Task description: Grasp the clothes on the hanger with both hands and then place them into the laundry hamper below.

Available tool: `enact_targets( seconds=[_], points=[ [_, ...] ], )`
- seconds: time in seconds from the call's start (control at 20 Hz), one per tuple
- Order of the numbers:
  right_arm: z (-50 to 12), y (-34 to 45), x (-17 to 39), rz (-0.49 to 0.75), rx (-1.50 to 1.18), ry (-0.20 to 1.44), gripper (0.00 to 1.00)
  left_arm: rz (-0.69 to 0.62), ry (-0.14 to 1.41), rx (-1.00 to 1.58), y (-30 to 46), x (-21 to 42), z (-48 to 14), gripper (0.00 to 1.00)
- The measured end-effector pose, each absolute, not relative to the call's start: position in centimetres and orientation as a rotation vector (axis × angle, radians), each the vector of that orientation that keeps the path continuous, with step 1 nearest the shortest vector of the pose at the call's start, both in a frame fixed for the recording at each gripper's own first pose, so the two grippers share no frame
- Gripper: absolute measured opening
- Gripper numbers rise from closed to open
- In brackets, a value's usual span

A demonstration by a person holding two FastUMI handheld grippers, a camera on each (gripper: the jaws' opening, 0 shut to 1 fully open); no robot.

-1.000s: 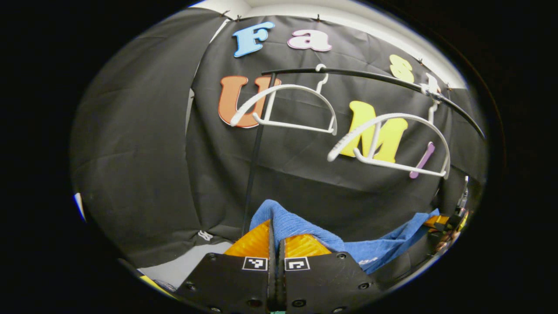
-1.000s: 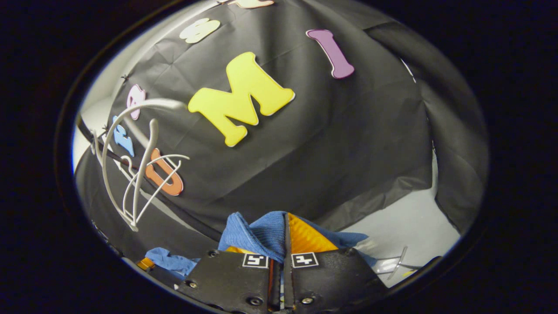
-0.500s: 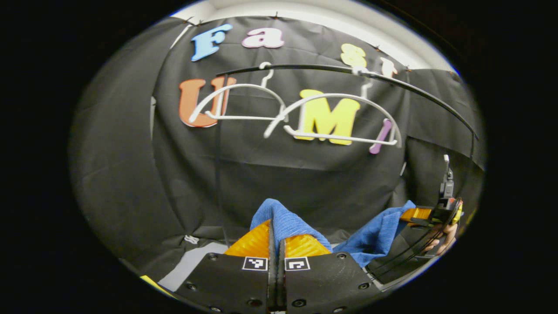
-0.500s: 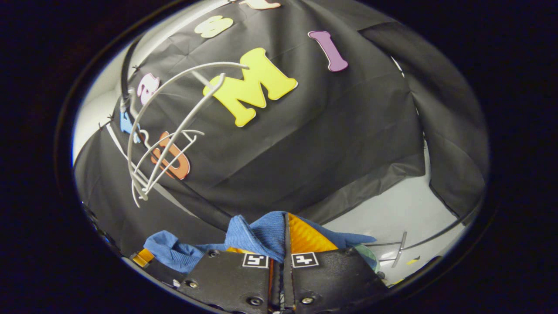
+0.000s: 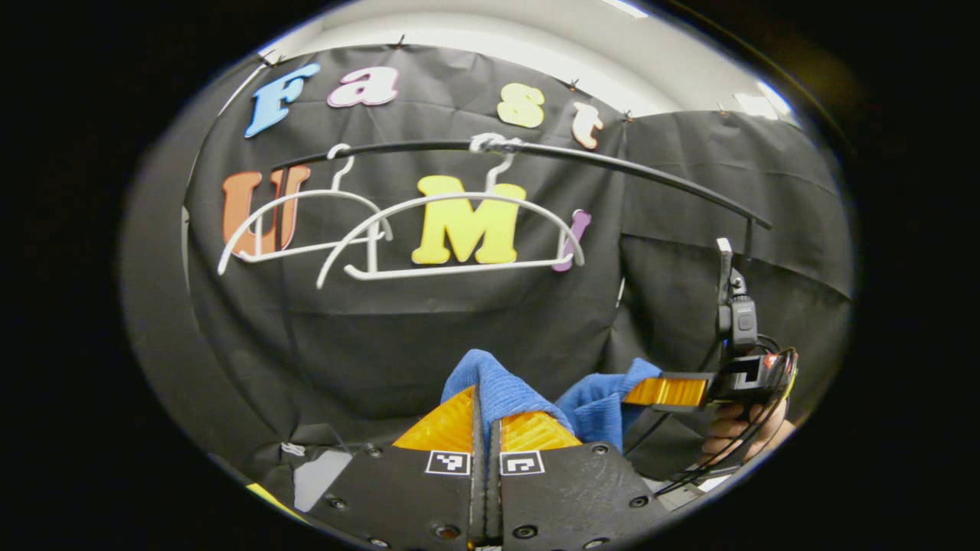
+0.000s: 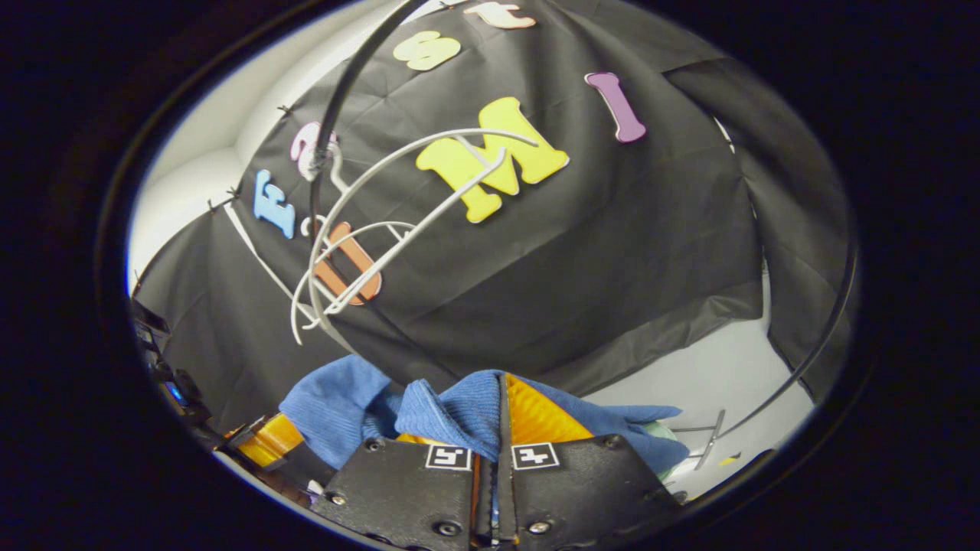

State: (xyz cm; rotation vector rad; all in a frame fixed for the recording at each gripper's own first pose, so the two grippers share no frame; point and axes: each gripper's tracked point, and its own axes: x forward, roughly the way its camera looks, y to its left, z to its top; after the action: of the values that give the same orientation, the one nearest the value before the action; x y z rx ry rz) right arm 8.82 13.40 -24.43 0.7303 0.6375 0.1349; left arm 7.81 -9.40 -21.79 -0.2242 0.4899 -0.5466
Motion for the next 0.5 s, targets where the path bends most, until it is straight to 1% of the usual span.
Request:
enact_targets(
  seconds=[0.15, 0.35, 0.4, 0.45, 0.5],
  points=[
    [-22.6, 14.2, 8.5, 0.182, 0.763, 0.624, 0.06, -0.59, 0.472, -0.214, -10.7, 7.7, -20.0, 0.01],
    [-21.1, 14.6, 8.4, 0.258, 0.772, 0.583, 0.06, -0.604, 0.427, -0.223, -11.5, 7.3, -17.6, 0.0],
    [-21.8, 14.5, 8.5, 0.262, 0.782, 0.594, 0.06, -0.598, 0.43, -0.216, -11.5, 7.3, -17.8, 0.05],
    [-22.7, 14.2, 8.4, 0.262, 0.796, 0.61, 0.06, -0.586, 0.441, -0.204, -11.4, 7.2, -18.4, 0.0],
    [-23.7, 14.2, 8.5, 0.257, 0.803, 0.626, 0.06, -0.57, 0.458, -0.193, -11.3, 7.2, -19.4, 0.0]
  ],
)
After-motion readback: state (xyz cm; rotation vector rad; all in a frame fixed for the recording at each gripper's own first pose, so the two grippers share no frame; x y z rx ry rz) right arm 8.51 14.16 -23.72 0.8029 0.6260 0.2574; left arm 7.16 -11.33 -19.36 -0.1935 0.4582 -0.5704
